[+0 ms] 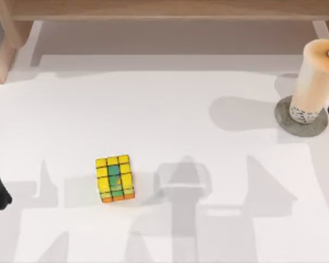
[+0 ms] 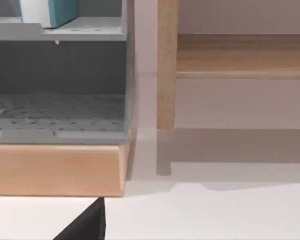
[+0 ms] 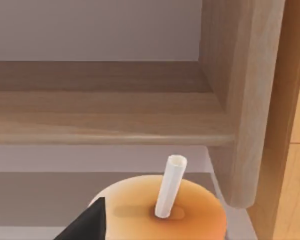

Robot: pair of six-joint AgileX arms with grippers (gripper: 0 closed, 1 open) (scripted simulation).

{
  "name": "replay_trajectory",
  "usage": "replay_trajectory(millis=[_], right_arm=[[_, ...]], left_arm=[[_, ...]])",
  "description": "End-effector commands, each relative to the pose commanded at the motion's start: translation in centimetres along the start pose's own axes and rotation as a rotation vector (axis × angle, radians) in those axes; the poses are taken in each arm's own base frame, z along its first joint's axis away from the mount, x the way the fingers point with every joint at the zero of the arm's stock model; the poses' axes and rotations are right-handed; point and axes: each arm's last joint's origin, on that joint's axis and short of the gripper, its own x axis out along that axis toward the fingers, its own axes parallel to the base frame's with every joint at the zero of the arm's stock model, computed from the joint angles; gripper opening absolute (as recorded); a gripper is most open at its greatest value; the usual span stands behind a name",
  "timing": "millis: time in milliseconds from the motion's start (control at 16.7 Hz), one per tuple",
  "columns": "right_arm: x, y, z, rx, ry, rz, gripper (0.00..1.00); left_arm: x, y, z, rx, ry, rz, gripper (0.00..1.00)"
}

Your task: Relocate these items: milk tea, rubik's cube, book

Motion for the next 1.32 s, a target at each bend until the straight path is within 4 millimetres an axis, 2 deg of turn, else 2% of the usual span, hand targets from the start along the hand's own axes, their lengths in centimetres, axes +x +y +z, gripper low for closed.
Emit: replay_trajectory(millis=[180,300,480,600,900,1320], right_arm=[[-3.7,-1.4,1.4,0.003,-0.033,-0.001,1.00],[-6.2,-2.1,1.6,0.005,-0.057,0.000,1.00],[-9.4,-2.9,0.6,0.005,-0.073,0.004,1.00],[-10.6,-3.2,-0.6,0.003,-0.063,0.007,1.00],[-11.9,-3.6,-2.9,0.005,-0.019,0.013,1.00],[-11.9,-3.6,-3.1,0.005,-0.015,0.013,1.00]], left_arm=[[0.0,0.0,0.0,0.000,0.000,0.000,1.00],[0.0,0.0,0.0,0.000,0.000,0.000,1.00],[0.0,0.0,0.0,0.000,0.000,0.000,1.00],[0.0,0.0,0.0,0.000,0.000,0.000,1.00],[0.0,0.0,0.0,0.000,0.000,0.000,1.00],[0.0,0.0,0.2,-0.006,0.010,-0.005,1.00]])
